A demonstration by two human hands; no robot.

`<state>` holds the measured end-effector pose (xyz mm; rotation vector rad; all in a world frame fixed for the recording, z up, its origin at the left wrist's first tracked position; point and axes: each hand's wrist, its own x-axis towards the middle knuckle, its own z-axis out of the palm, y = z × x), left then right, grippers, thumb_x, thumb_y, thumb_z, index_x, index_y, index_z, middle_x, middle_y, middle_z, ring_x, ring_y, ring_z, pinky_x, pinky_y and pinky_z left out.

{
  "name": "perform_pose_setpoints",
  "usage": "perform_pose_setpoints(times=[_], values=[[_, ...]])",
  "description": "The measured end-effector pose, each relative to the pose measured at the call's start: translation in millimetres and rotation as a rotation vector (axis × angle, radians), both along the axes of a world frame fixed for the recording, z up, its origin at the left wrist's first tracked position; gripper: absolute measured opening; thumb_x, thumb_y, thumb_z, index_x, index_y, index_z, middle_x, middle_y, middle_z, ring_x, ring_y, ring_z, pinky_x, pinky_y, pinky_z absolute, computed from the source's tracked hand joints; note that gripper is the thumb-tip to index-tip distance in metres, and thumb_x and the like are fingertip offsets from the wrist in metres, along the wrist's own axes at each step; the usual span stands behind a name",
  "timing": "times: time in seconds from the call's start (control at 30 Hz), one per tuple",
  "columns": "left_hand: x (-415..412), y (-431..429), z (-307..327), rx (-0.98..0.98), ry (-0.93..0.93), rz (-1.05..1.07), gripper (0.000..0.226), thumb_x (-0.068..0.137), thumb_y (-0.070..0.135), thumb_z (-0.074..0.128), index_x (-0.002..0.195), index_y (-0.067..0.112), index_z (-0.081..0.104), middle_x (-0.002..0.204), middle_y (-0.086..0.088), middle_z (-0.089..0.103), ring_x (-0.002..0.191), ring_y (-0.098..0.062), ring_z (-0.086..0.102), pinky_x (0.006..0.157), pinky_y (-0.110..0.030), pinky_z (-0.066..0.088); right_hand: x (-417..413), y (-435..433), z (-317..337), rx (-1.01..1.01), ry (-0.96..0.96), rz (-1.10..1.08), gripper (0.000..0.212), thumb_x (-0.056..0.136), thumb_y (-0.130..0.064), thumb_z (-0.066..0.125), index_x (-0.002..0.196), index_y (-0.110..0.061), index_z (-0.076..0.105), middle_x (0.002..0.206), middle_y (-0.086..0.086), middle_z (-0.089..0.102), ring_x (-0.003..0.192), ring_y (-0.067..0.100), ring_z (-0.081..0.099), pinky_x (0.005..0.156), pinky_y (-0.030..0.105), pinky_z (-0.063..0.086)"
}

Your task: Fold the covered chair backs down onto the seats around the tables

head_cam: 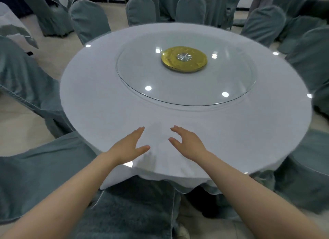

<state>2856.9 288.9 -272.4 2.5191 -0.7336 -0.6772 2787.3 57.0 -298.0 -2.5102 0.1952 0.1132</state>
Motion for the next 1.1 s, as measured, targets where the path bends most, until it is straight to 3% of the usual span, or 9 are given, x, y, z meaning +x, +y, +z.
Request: perform_pose_setpoints(times=[0.43,0.67,1.1], values=[[0.1,-46.4,2.6,0.004,0.018,-0.141,0.077,0.091,0.054,0.046,0.151,0.029,0.004,0.158,0.008,0.009,0.143,-0.014,0.018,0.115,-0.035,0.022,-37.4,-10.7,17.5,-0.044,-0.023,-0.111,0.052,0.096,-0.046,0.046,0.143,-0.028,0.037,0.153,-0.01,0.03,0.142,0.009,0.024,0.111,0.029,0.024],[5.2,-63.2,1.6,0.001,0.019,-0.179,0.078,0.091,0.055,0.046,0.151,0.03,0.004,0.158,0.01,0.009,0.143,-0.011,0.016,0.113,-0.031,0.02,-39.3,-33.6,14.2,-0.055,-0.007,-0.136,0.052,0.095,-0.045,0.047,0.144,-0.027,0.037,0.154,-0.01,0.03,0.142,0.009,0.023,0.112,0.029,0.024],[-6.2,3.5,-4.3,0.099,-0.036,0.145,0.072,0.092,0.056,0.042,0.149,0.036,0.005,0.157,0.015,0.01,0.144,-0.006,0.007,0.115,-0.028,0.012,47.3,10.7,0.1,-0.037,0.028,0.314,0.054,0.096,-0.044,0.047,0.146,-0.026,0.034,0.155,-0.007,0.028,0.143,0.01,0.021,0.112,0.028,0.024]])
